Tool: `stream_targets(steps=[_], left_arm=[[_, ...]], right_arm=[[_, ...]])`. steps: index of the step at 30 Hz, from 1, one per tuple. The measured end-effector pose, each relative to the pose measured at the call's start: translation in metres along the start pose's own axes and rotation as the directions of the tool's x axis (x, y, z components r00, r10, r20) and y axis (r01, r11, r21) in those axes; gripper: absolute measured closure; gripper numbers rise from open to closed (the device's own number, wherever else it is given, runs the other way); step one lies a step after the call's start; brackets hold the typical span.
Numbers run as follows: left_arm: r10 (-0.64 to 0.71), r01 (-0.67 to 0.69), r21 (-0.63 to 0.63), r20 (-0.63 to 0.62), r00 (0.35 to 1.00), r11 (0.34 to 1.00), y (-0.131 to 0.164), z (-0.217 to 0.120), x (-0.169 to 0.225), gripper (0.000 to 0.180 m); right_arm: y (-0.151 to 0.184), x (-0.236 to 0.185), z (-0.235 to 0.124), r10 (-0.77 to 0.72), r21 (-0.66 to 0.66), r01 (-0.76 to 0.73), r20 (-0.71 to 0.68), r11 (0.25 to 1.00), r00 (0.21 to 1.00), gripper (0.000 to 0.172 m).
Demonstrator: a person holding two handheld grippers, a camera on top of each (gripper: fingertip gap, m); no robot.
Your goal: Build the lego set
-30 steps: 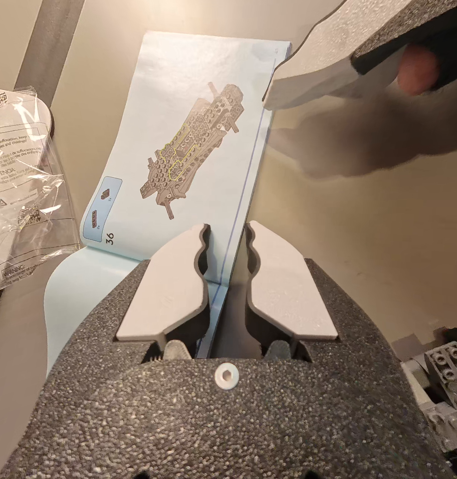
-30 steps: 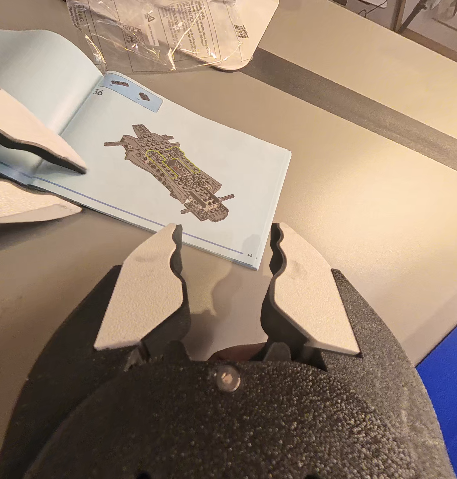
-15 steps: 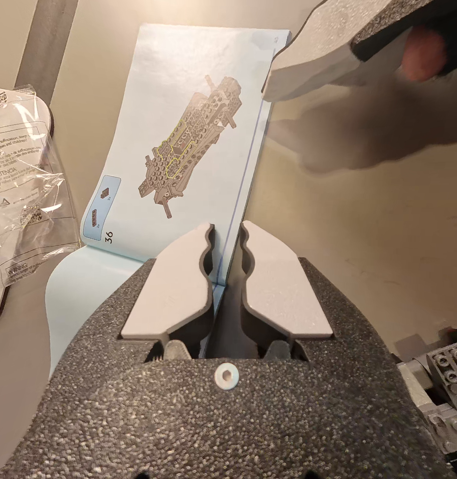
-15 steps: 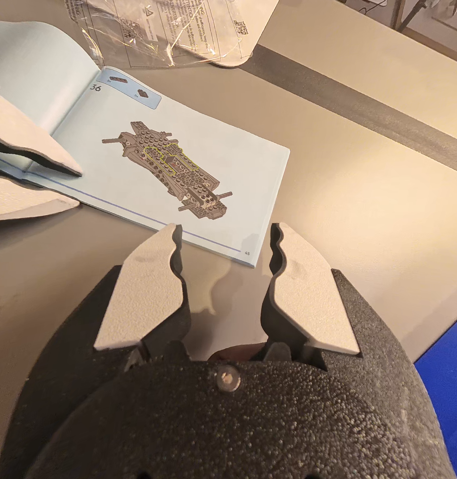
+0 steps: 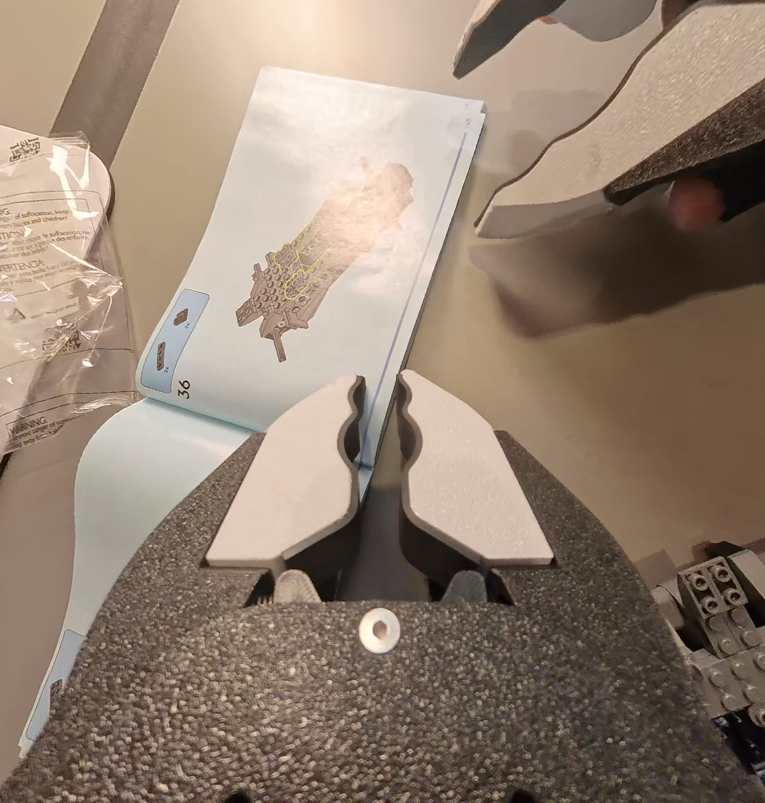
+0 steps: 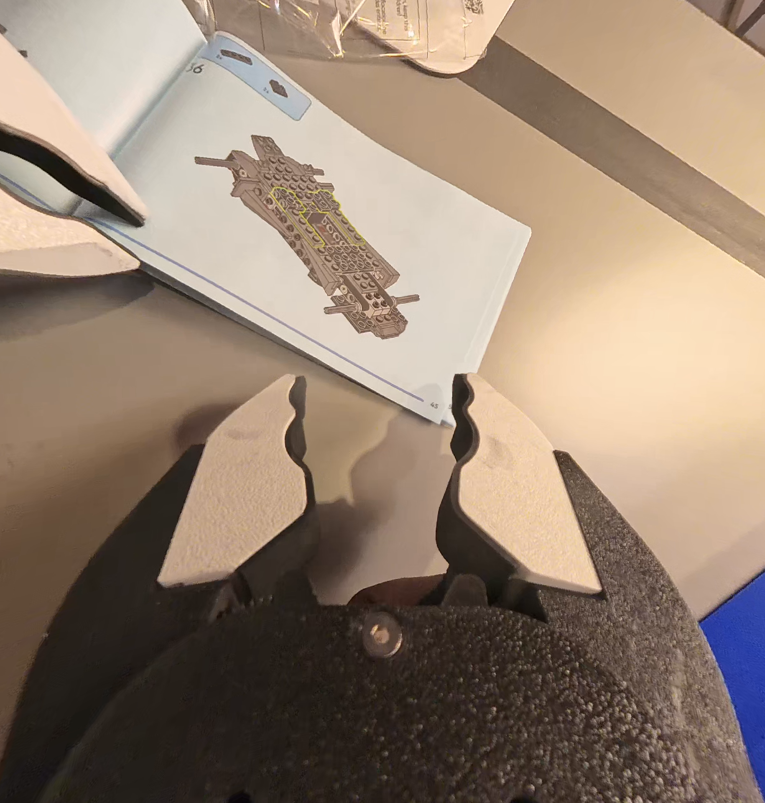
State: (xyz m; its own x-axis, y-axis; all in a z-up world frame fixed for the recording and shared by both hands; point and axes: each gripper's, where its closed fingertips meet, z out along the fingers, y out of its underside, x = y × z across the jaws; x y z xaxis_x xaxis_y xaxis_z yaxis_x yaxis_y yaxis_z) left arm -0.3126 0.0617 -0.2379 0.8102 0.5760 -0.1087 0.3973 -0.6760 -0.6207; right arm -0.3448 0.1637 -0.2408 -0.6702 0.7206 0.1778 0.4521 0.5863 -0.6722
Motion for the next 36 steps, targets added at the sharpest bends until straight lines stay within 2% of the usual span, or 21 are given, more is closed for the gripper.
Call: stream_targets(steps=[10, 20, 27, 36], left_arm=[[-0.035, 0.034, 0.024, 0.007, 0.999, 0.999, -0.003, -0.007, -0.005, 0.167], [-0.061, 0.061, 0.034, 0.010, 0.998, 0.998, -0.005, -0.010, -0.007, 0.168], [-0.082, 0.082, 0.041, 0.005, 0.997, 0.996, -0.006, -0.013, -0.009, 0.168], [-0.096, 0.096, 0.040, -0.006, 0.995, 0.995, -0.005, -0.015, -0.010, 0.169]], right_arm=[[0.003, 0.014, 0.006, 0.014, -0.002, -0.014, -0.076, 1.000, 0.997, 0.102], [0.004, 0.008, 0.010, -0.041, -0.014, 0.041, -0.073, 0.999, 0.996, 0.100], [-0.001, 0.004, 0.013, -0.056, 0.002, 0.056, -0.078, 0.998, 0.995, 0.099], [-0.011, 0.016, 0.010, -0.034, 0.056, 0.043, -0.162, 0.998, 0.986, 0.100]])
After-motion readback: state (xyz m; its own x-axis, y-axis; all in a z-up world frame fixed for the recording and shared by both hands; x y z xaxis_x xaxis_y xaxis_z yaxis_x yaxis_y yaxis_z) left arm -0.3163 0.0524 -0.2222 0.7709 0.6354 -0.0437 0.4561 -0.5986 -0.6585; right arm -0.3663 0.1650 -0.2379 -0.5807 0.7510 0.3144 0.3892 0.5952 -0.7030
